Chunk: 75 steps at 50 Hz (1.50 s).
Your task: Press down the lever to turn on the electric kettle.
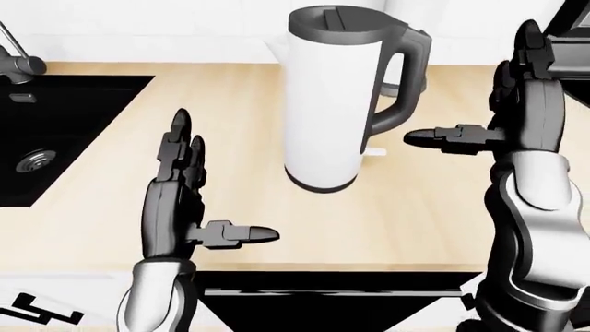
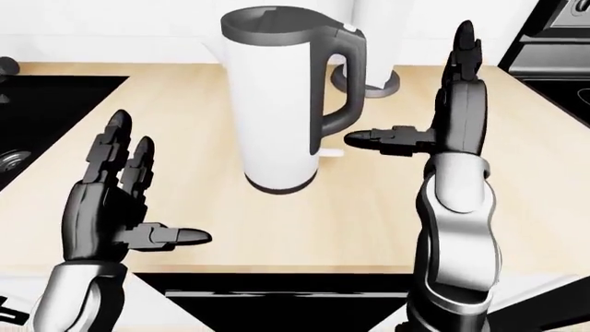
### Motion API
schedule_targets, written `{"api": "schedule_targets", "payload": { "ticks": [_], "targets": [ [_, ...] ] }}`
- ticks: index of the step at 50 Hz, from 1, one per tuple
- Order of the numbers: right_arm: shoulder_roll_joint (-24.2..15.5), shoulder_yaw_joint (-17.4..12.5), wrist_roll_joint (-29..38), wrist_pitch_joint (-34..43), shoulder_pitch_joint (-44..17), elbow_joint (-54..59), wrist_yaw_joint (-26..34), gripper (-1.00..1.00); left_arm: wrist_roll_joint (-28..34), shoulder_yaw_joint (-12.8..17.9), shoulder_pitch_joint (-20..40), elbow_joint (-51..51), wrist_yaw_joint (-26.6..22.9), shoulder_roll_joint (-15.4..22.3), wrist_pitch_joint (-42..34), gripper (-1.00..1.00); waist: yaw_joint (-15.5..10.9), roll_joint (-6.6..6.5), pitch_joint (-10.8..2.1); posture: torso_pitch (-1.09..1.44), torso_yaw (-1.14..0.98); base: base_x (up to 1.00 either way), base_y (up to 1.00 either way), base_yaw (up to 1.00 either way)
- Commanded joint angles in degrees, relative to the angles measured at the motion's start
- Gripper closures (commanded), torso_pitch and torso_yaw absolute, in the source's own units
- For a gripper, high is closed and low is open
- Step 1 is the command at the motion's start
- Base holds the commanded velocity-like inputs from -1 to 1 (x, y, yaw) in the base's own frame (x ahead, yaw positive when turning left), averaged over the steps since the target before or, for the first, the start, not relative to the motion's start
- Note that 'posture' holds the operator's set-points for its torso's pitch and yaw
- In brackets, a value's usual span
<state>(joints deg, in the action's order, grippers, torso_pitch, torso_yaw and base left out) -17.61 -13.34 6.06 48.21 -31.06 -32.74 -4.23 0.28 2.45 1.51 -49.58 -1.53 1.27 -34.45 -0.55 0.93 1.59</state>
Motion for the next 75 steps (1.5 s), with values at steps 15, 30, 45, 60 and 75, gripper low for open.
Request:
{"api": "schedule_targets", "payload": {
  "ticks": [15,30,45,60,75],
  "targets": [
    [-0.1,1.4,3.7,-1.7,-3.7,5.1,0.8,-1.00,-0.4,0.4,1.9,-2.9,0.2,0.3,0.2,-1.00,0.0,-0.04,-1.33,0.00,0.00,0.00,0.00,0.00],
    [1.8,1.4,5.1,-4.6,-0.7,6.2,1.4,-1.00,-0.7,0.9,2.0,-2.9,0.8,0.3,0.5,-1.00,-0.1,-0.10,-1.50,0.00,0.00,0.00,0.00,0.00],
    [2.2,2.1,5.5,-6.1,-0.2,8.5,0.8,-1.00,-0.5,0.5,1.8,-2.9,0.8,0.3,0.8,-1.00,0.0,-0.10,-1.31,0.00,0.00,0.00,0.00,0.00],
    [2.7,3.7,7.5,-8.4,-3.5,15.2,-0.2,-1.00,-0.2,0.1,1.5,-2.8,0.8,0.2,1.2,-1.00,0.0,-0.09,-1.26,0.00,0.00,0.00,0.00,0.00],
    [3.9,4.9,8.9,-10.3,-5.0,19.0,-0.7,-1.00,0.0,0.0,1.3,-2.6,0.7,0.1,1.7,-1.00,0.0,-0.26,-1.36,0.00,0.00,0.00,0.00,0.00]
  ]
}}
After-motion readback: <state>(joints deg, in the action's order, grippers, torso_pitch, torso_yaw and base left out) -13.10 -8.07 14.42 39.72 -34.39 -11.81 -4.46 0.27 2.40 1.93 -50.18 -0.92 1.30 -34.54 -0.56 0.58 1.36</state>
